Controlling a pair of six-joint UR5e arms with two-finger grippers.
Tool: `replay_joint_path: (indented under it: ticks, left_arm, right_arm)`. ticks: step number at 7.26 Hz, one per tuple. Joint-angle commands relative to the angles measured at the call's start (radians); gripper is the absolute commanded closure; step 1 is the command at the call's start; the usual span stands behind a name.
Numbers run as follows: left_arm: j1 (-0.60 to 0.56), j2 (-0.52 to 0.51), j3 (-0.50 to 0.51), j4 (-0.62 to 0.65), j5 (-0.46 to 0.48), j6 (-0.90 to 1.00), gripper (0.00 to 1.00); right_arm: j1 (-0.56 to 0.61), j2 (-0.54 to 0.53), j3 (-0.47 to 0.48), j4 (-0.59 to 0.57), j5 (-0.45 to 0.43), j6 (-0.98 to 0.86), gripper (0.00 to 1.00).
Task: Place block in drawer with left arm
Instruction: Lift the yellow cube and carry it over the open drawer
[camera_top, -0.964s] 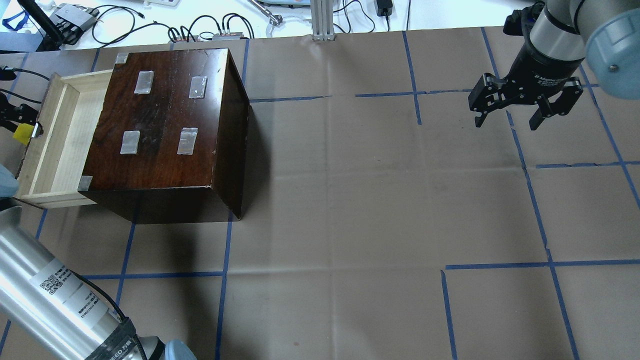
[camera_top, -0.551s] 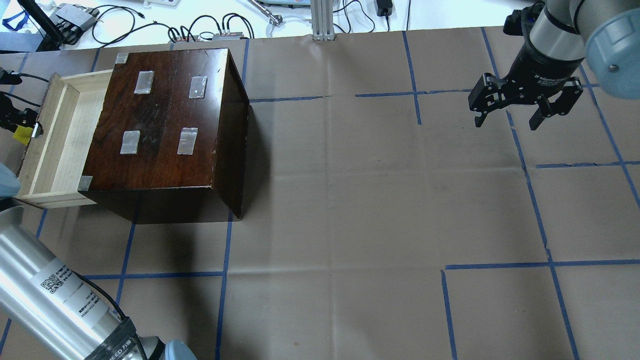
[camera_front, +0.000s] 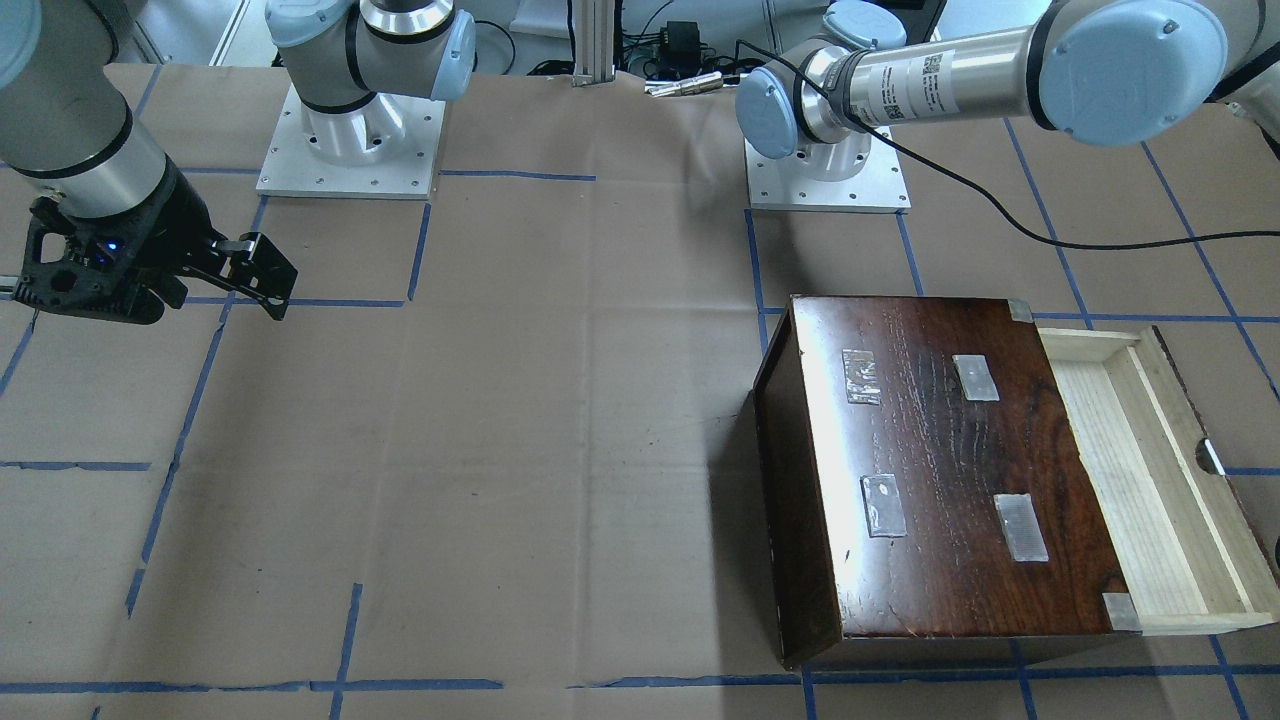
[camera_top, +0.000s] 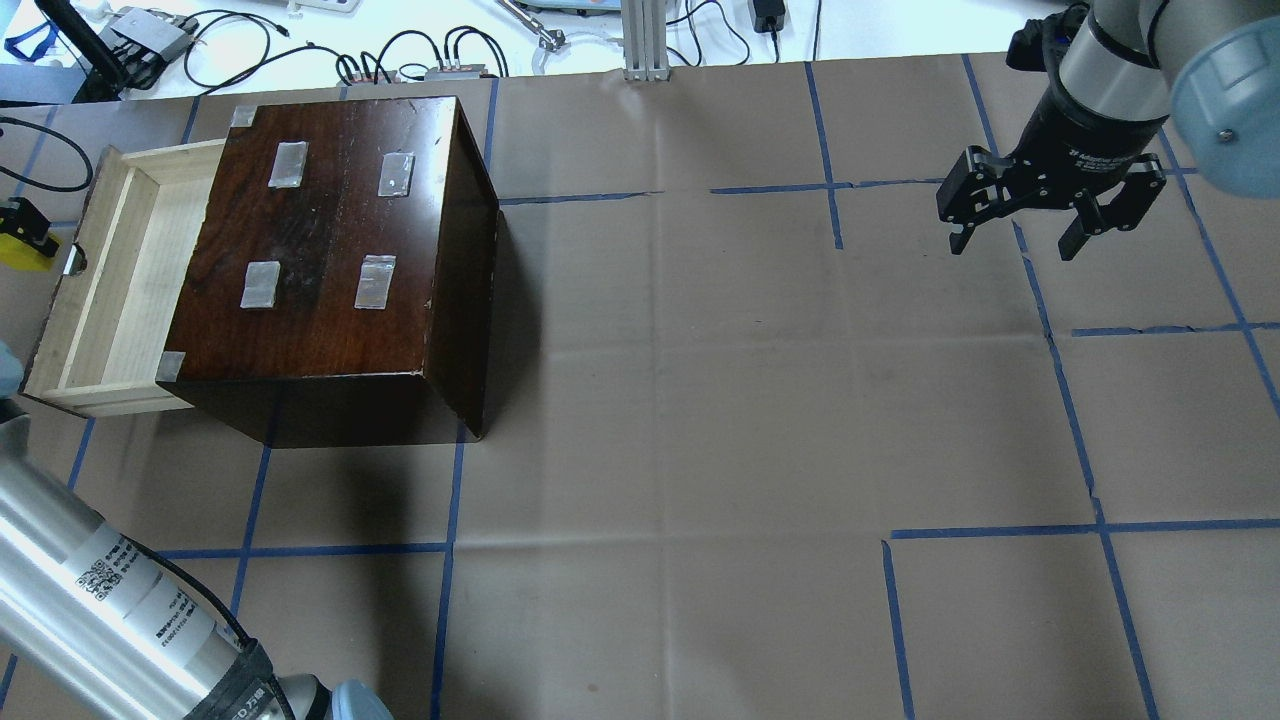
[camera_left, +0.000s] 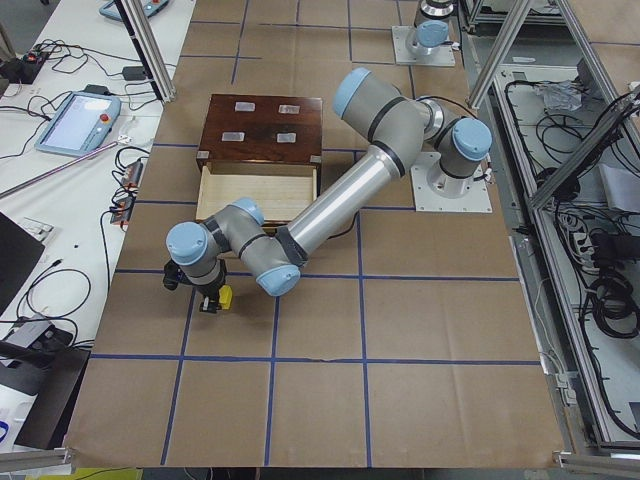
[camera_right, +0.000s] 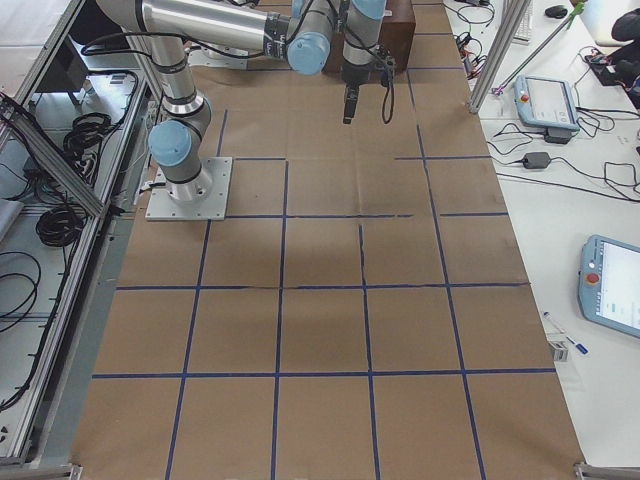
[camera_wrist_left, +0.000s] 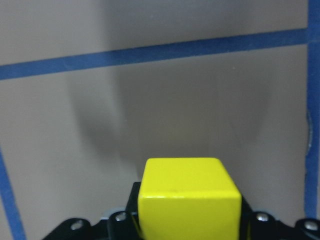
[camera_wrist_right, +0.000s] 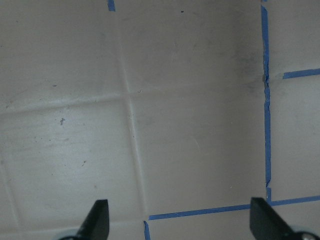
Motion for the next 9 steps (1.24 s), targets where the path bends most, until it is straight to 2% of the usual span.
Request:
replay_joint_path:
  ticks: [1,2,3,5,7,9]
  left_arm:
    - [-0.043,0.193,-0.020,-0.206,0.005,-0.025,1.00]
    - [-0.065,0.257,-0.043,-0.289,0.005,-0.077,1.00]
    - [-0.106,0.313,-0.116,-0.302,0.002,-0.103,1.00]
    - [-0.175,0.416,-0.340,-0.256,-0.009,-0.211,1.00]
    - [-0.195,0.426,-0.478,-0.178,-0.016,-0.261,1.00]
    - [-0.195,0.408,-0.520,-0.113,-0.018,-0.263,1.00]
  right_arm:
    - [0.000,0.000,0.000,0.000,0.000,0.001,0.00]
    - [0.000,0.000,0.000,0.000,0.000,0.001,0.00]
    - [0.000,0.000,0.000,0.000,0.000,-0.001,0.00]
    - [0.000,0.000,0.000,0.000,0.000,-0.001,0.00]
    - [0.000,0.000,0.000,0.000,0.000,0.001,0.00]
    - [0.000,0.000,-0.002,0.000,0.000,0.001,0.00]
